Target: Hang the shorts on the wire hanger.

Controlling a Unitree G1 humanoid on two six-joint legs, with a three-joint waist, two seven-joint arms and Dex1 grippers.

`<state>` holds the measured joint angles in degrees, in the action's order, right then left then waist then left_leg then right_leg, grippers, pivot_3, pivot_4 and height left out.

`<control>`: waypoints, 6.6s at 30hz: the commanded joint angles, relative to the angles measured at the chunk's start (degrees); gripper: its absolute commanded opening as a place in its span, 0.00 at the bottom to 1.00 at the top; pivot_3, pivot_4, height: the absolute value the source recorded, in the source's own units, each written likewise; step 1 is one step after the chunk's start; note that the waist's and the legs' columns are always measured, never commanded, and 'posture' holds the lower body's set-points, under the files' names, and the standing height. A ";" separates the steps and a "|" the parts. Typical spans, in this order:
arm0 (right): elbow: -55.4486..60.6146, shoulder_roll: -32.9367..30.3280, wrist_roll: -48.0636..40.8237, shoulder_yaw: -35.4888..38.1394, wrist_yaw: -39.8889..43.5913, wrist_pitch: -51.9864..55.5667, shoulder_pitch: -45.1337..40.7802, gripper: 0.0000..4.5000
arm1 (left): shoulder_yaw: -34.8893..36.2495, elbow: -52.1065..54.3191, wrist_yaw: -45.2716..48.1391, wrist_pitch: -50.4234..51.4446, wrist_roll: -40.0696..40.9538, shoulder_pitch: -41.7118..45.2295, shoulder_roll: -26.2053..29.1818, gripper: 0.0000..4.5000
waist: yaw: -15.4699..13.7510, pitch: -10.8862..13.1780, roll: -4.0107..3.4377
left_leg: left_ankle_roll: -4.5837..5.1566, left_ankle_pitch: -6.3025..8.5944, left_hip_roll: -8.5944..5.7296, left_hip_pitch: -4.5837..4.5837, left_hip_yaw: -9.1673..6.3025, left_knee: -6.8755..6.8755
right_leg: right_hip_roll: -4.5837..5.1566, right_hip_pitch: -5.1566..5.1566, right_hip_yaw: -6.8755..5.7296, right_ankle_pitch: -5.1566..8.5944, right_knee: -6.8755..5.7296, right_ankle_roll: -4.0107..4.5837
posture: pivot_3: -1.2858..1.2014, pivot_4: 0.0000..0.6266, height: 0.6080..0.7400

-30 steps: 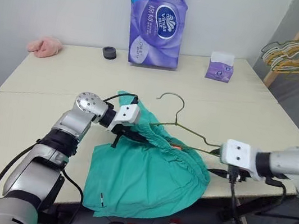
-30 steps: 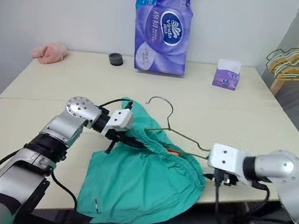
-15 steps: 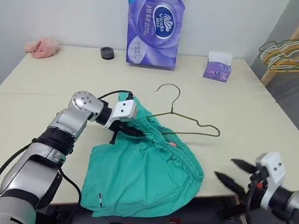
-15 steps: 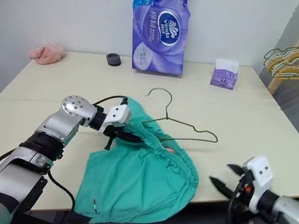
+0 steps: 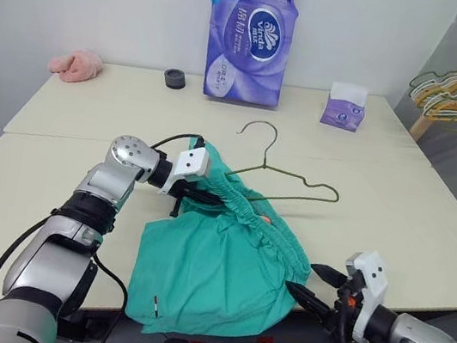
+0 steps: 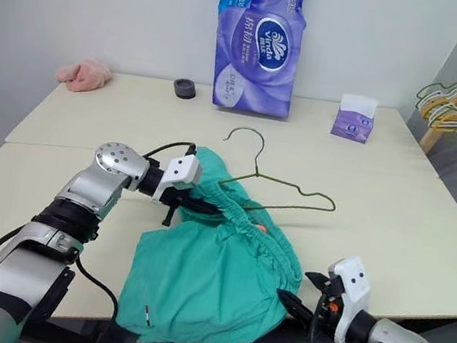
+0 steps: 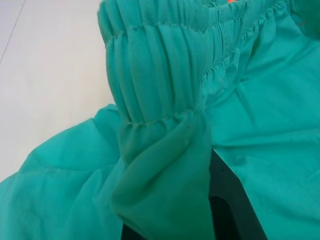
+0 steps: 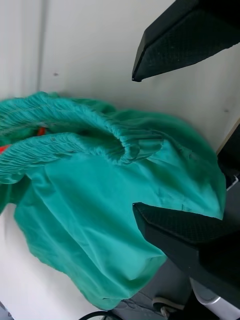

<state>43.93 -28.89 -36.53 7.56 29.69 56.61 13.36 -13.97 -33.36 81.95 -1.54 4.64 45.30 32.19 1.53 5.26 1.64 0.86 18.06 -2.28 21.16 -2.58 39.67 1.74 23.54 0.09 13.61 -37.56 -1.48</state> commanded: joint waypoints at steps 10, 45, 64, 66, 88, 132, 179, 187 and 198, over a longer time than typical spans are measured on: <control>-3.16 -2.49 -1.40 -1.76 -2.15 2.22 -4.71 0.36 | 3.59 4.87 -0.26 1.69 3.44 0.10 0.78 0.00 | 0.46 0.02 -0.05 | 0.01 0.00 -0.03 -0.25 0.14 0.14 | 0.00 -0.19 0.13 0.00 -0.17 -0.03 | 0.46 0.09 1.00; -8.14 -16.00 -9.07 6.62 5.17 4.59 -12.30 0.00 | -2.68 10.50 8.15 -2.87 0.64 -5.50 12.84 0.00 | 1.59 0.07 -0.18 | 0.02 0.00 -0.01 -0.35 0.37 0.17 | -0.04 -0.21 0.39 -0.01 -0.19 -0.10 | 0.46 0.10 1.00; -19.61 -33.02 10.38 -18.76 24.43 -8.34 -42.99 0.00 | -6.61 9.74 -1.69 -5.43 -8.27 -2.96 3.03 0.00 | 2.17 0.17 -0.34 | 0.13 0.05 0.02 -0.24 0.77 0.18 | -0.04 0.02 0.73 -0.14 -0.11 -0.26 | 0.45 0.09 1.00; -18.46 -32.47 11.08 -20.13 26.72 -9.80 -44.81 0.00 | -6.57 9.43 -3.36 -5.12 -9.05 -3.23 2.51 0.00 | 2.15 0.17 -0.34 | 0.19 0.08 0.02 -0.24 0.80 0.18 | -0.02 0.04 0.75 -0.14 -0.11 -0.26 | 0.45 0.09 1.00; -12.67 -33.74 9.53 -7.67 22.15 -1.02 -32.62 0.91 | -6.53 10.88 -6.83 -4.70 -9.80 -4.94 -1.39 0.00 | 1.96 0.17 -0.35 | 0.23 0.11 -0.01 -0.26 0.94 0.20 | 0.17 0.07 0.76 -0.16 -0.13 -0.28 | 0.44 0.10 1.00; -21.10 -24.33 20.40 -22.36 31.06 -9.72 -40.33 0.00 | -0.12 12.90 -4.24 4.31 -0.07 -3.08 -3.19 0.49 | 2.15 0.15 -0.37 | 0.23 0.12 -0.05 -0.24 1.01 0.22 | 0.18 0.15 0.81 -0.18 -0.25 -0.29 | 0.45 0.08 1.00; -14.60 -35.99 12.21 -12.35 32.79 -8.01 -27.50 0.00 | 1.70 -13.64 -7.46 -14.69 -5.42 2.98 -0.49 0.00 | 3.28 0.13 -0.39 | 0.24 0.12 -0.05 -0.24 1.05 0.24 | 0.20 0.16 0.84 -0.20 -0.27 -0.33 | 0.44 0.09 1.00; -15.51 -35.88 11.11 -10.81 32.64 -7.34 -27.94 0.00 | 1.41 -12.85 -7.85 -15.30 -5.80 1.60 -0.41 0.00 | 3.28 0.13 -0.39 | 0.24 0.12 -0.05 -0.24 1.05 0.24 | 0.20 0.16 0.83 -0.20 -0.26 -0.33 | 0.44 0.09 1.00; -15.34 -33.62 8.43 -9.94 30.34 -3.98 -30.70 0.00 | 4.40 -6.28 -8.38 -9.77 -0.13 -1.00 -3.45 0.05 | 3.26 0.13 -0.39 | 0.24 0.12 -0.05 -0.23 1.04 0.24 | 0.21 0.16 0.84 -0.21 -0.27 -0.34 | 0.44 0.09 1.00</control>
<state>27.27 -62.52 -27.18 -4.25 60.55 52.23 -16.44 -11.73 -42.92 73.75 -13.13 1.93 43.45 28.91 4.79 5.39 1.25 1.10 18.19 -2.33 20.93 -1.54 39.91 1.95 23.71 0.92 13.40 -37.83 -1.81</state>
